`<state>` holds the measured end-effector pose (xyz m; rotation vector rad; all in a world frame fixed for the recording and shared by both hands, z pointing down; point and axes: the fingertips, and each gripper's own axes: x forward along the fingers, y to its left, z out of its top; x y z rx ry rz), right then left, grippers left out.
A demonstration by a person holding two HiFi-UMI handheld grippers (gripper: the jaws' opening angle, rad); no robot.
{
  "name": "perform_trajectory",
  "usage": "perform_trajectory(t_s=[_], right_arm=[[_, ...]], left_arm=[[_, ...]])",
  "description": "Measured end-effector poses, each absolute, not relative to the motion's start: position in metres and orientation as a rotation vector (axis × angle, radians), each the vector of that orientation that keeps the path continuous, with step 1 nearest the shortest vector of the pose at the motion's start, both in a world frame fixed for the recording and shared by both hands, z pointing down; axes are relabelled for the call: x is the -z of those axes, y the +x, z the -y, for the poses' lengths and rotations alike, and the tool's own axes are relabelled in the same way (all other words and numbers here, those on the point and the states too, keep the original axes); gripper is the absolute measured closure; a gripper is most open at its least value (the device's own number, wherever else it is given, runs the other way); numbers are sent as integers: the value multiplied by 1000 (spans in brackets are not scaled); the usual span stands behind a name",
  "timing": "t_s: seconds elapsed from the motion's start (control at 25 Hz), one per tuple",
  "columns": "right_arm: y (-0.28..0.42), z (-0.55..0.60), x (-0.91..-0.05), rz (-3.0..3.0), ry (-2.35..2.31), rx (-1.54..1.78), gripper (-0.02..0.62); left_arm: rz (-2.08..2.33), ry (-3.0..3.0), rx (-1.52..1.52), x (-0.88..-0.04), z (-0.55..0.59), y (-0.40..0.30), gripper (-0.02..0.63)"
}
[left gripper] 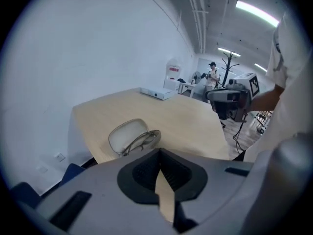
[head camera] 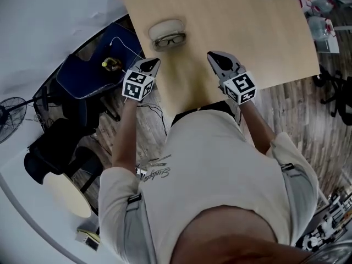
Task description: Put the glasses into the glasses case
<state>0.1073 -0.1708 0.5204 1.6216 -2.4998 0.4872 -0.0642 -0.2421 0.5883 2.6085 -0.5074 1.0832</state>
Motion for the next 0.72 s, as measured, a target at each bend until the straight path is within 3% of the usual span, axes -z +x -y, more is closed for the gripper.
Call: perform_trajectory(t_s=[0.44, 0.72], right_arm=[[65, 167, -482, 2534, 1523, -387, 600], [51, 170, -430, 2602, 1511, -209, 600]], left_arm=[[639, 2565, -898, -566, 192, -89, 591], [745, 2587, -680, -509, 202, -101, 591]])
